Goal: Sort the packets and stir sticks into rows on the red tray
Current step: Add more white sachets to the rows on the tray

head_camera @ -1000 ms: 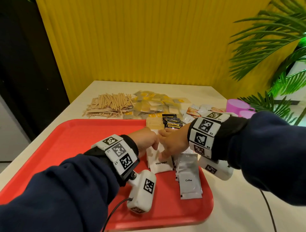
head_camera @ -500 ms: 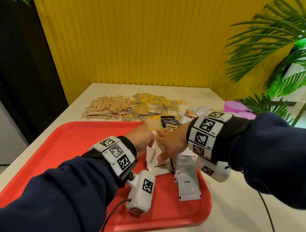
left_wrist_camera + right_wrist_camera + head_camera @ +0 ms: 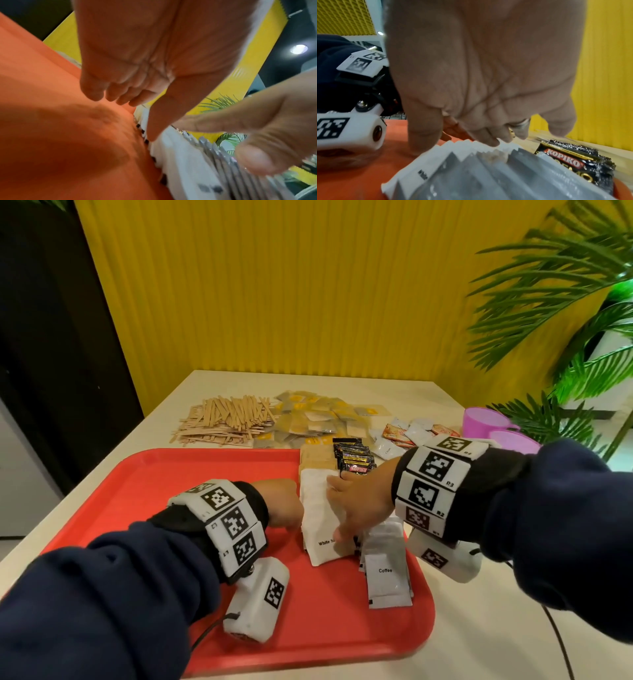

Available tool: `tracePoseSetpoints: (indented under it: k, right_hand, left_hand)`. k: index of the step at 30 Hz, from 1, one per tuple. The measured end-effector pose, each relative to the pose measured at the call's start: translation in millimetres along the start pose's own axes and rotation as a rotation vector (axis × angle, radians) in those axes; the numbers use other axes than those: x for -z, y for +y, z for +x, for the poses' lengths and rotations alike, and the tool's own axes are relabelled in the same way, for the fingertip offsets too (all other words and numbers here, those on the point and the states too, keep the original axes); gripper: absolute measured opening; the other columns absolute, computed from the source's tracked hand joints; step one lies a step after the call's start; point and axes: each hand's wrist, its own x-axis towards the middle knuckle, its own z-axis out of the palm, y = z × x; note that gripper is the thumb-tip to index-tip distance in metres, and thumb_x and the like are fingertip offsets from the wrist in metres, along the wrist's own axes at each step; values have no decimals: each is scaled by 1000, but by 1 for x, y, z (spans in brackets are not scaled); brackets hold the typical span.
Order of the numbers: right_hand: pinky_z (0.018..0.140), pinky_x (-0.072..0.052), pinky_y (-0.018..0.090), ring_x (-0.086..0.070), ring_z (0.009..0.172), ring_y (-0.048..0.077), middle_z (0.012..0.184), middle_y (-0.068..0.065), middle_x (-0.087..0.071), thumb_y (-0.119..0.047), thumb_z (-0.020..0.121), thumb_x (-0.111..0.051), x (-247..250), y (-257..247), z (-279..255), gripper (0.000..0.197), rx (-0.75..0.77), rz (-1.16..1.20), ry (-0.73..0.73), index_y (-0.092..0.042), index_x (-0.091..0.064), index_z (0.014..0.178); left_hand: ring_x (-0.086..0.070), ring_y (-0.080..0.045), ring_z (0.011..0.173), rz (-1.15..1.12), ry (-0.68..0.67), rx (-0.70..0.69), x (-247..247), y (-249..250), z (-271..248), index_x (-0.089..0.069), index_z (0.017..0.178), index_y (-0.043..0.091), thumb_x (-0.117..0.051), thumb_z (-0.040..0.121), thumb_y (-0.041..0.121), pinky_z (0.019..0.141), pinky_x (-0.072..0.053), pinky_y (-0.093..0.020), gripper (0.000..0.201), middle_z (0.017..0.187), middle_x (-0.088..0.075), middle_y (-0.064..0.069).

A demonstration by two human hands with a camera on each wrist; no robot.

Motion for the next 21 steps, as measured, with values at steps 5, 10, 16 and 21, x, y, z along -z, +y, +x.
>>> tracePoseSetpoints:
  k: [5,10,16,21]
  right_hand:
    - [98,-38,40,-29,132,25,143,5,-30,-54,81,-60,5,-4,-3,74,-14,42,221,-9,-39,136]
    - [109,-21,53,-11,142,32,153,12,-13,-56,80,-60,-1,-22,-4,74,-111,-96,39,-10,-44,135]
    - [112,-12,50,-12,142,33,154,18,-12,-54,88,-50,0,-33,-8,66,-134,-137,29,-12,-40,138]
    - [111,-21,44,-19,139,36,151,21,-19,-49,91,-48,-9,-37,-7,69,-177,6,77,-2,-37,139]
  left_hand:
    - [-49,-15,77,6,5,18,1,-2,-1,-56,110,6,-71,77,16,51,-36,-21,38,88,-54,-2]
    - [-50,-15,80,74,-13,27,1,-1,-3,-59,112,5,-71,76,17,53,-36,-21,39,88,-54,-1]
    - [-53,-23,100,311,-58,-64,2,12,-6,-53,124,4,-54,92,21,58,-36,-24,36,126,-56,-11]
    - [-43,-18,90,450,-117,-102,4,11,-2,-53,125,2,-49,94,19,51,-29,-16,36,118,-56,-13]
